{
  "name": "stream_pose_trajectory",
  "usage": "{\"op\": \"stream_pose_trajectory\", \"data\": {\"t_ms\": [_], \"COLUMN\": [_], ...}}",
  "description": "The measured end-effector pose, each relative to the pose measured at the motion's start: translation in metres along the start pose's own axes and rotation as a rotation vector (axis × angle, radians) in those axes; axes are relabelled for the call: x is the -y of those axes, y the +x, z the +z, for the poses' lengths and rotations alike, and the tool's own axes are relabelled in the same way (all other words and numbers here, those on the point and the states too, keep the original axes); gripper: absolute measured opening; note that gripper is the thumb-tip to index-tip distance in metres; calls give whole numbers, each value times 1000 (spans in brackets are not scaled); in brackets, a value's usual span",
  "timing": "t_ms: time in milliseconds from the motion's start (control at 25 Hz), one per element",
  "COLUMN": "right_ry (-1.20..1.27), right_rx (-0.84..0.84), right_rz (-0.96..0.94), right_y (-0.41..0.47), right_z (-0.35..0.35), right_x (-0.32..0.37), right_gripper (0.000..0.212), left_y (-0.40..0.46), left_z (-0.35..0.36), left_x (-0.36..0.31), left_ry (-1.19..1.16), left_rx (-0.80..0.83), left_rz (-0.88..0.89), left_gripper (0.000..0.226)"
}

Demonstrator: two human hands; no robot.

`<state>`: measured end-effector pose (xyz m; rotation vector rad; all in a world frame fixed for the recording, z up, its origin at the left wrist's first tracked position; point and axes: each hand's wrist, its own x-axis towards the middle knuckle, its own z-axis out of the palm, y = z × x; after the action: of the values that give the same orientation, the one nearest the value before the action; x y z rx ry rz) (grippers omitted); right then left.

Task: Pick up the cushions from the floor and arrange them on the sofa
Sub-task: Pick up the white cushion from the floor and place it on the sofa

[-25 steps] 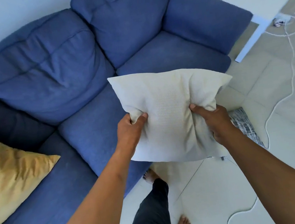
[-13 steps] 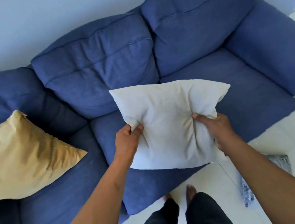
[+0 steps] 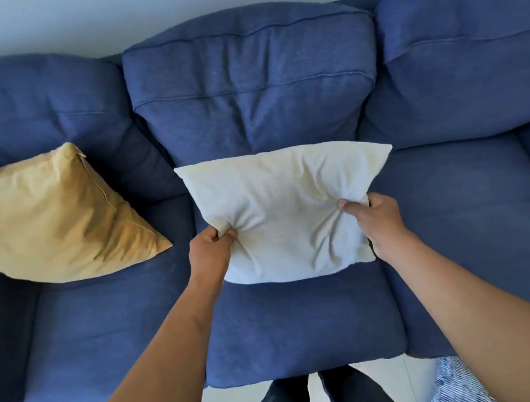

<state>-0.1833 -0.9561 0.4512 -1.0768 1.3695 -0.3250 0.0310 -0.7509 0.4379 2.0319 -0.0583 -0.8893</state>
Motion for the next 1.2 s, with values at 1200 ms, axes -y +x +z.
{"op": "stream_pose_trajectory", "data": {"t_ms": [1200], "right_ry": [179], "right_rx": [-72], "right_rz": [-94], "right_y": [152], "right_z": [40], "right_x": [62], "right_gripper": [22], "left_y": [159], "left_z": [4], "left_x": [-88], "left_ry": [-265], "left_rx": [-84], "left_rz": [167], "left_gripper": [15]}}
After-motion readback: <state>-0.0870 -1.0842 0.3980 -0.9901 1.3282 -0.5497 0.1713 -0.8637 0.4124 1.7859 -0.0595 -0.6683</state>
